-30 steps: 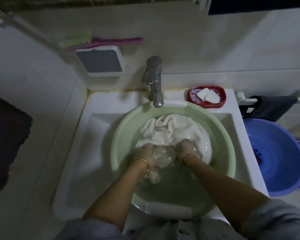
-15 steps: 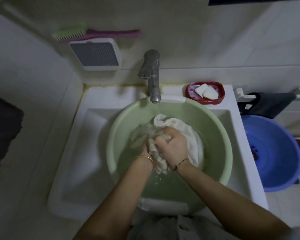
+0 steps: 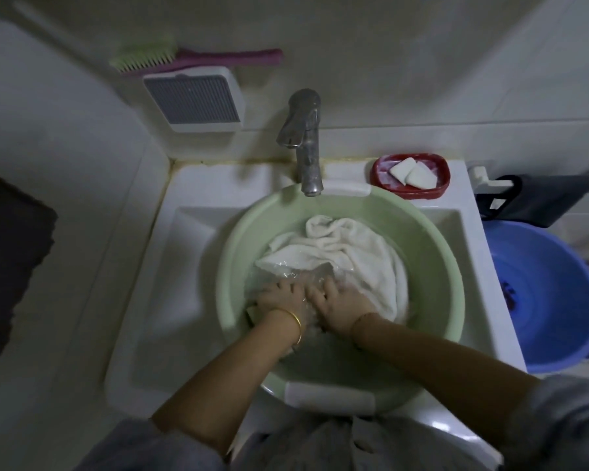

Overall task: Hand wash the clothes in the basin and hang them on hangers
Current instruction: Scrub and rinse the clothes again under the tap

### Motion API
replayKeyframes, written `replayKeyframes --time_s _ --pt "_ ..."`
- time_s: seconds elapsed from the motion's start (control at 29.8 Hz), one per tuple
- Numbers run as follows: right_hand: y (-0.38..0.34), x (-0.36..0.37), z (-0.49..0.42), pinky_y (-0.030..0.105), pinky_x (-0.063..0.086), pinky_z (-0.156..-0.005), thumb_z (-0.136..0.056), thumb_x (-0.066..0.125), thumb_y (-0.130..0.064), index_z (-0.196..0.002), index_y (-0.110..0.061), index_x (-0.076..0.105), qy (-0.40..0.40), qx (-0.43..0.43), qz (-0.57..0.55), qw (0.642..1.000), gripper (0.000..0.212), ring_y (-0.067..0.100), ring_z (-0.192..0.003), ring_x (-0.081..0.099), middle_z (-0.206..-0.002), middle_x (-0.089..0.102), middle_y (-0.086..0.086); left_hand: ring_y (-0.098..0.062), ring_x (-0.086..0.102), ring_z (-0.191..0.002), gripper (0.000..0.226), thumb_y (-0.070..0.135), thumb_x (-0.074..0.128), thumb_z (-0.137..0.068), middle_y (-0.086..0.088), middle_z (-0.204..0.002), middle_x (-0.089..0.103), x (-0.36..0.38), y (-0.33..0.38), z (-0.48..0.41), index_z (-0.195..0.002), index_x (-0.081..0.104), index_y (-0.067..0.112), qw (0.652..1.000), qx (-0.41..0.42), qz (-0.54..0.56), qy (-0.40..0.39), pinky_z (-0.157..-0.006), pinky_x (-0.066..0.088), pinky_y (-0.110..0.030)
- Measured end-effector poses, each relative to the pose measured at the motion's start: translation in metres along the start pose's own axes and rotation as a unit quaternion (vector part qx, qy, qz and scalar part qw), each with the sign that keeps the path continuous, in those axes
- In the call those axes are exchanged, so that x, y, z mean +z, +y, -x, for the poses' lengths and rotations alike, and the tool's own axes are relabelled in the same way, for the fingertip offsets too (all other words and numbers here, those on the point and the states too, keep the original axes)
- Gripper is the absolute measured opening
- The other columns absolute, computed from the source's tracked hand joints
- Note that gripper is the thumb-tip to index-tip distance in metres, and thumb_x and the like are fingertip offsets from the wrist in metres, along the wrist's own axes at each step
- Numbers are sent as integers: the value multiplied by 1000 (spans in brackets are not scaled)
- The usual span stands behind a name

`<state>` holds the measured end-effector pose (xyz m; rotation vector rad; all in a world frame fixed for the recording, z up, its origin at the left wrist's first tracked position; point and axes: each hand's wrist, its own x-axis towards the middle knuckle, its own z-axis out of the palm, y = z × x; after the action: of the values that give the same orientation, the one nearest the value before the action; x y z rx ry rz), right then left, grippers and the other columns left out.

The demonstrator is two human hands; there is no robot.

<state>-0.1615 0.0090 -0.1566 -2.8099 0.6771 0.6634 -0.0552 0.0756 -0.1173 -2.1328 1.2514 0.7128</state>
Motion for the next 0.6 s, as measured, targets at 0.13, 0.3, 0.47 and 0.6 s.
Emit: replayKeyframes --time_s 0.13,0.3,0.47,0.6 --pt "28 -11 -3 42 37 -107 -101 35 -18 -147 -13 21 -7 129 -65 989 49 33 -132 38 -148 32 15 -45 30 -130 71 36 42 -96 -23 -151 13 12 4 -11 -151 1 15 1000 -24 0 -8 -96 41 -52" --pt "5 -16 -1 30 40 -83 -96 44 -15 -121 -14 53 80 238 -330 910 26 21 -102 53 -115 56 8 -28 58 -106 47 30 65 -77 -10 -118 59 7 -11 -34 -121 51 18 905 -17 426 -11 -89 49 -33" --pt "-2 -50 27 3 41 -71 -79 75 -18 -103 -20 63 194 105 -592 775 27 4 -80 57 -89 63 -11 -26 65 -64 29 30 56 -87 -9 -68 70 -20 -26 -22 -84 70 5 507 -92 853 -88 -65 52 -29" --pt "-29 -66 24 17 49 -77 -73 70 -45 -80 -32 63 262 16 -546 796 16 2 -79 64 -80 68 -13 -19 65 -55 43 37 44 -98 -6 -57 68 -41 -25 2 -74 65 9 506 -33 858 -79 -59 52 -25"
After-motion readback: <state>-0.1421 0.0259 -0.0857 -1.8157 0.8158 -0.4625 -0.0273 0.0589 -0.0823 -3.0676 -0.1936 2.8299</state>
